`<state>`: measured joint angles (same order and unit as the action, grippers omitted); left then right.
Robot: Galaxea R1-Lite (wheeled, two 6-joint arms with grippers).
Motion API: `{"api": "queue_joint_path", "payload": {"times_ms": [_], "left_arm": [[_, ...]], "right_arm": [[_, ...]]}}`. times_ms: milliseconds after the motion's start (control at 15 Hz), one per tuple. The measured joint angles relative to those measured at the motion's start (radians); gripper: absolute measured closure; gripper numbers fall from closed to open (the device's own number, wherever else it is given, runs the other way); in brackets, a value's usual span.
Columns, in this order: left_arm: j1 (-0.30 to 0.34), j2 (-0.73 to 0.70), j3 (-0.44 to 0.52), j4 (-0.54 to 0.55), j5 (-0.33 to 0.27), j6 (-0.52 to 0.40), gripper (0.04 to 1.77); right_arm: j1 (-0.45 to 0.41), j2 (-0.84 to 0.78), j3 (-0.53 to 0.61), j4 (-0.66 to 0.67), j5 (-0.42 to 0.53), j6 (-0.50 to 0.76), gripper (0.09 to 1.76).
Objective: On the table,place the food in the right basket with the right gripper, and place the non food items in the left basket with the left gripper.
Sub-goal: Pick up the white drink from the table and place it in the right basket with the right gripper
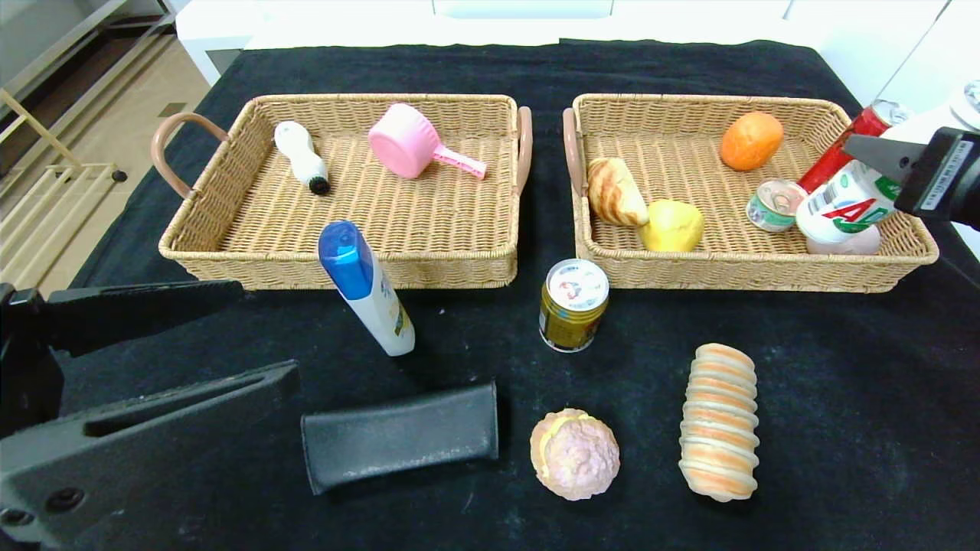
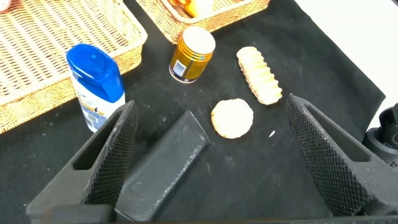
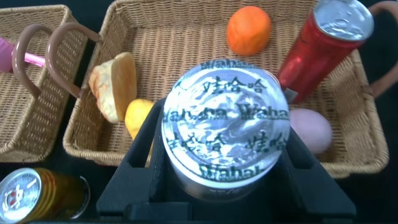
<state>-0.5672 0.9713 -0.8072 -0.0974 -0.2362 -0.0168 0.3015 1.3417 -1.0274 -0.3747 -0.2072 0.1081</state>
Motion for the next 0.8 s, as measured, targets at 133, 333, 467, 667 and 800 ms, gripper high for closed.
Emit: {"api": "queue_joint_path", "payload": {"times_ms": [133, 333, 467, 667, 800], "left_arm": [[0.0, 0.0, 0.0, 0.0, 0.0, 0.0, 0.09], [0.0, 0.0, 0.0, 0.0, 0.0, 0.0, 0.09], [0.0, 0.0, 0.0, 0.0, 0.0, 0.004, 0.09], [0.0, -0.002, 0.002, 0.0, 0.0, 0.007, 0.09], [0.0, -0.005, 0.0, -0.001, 0.0, 0.007, 0.09]], "right_arm": [[0.013, 0.066, -0.06, -0.001, -0.001, -0.001, 0.94], [0.022, 0.168, -0.156, -0.006, -0.003, -0.001, 0.94], [0.022, 0.231, -0.22, -0.007, -0.004, 0.0, 0.94], [0.009, 0.319, -0.304, -0.006, -0.017, 0.0, 0.94], [-0.004, 0.37, -0.354, -0.004, -0.018, -0.005, 0.94]]}}
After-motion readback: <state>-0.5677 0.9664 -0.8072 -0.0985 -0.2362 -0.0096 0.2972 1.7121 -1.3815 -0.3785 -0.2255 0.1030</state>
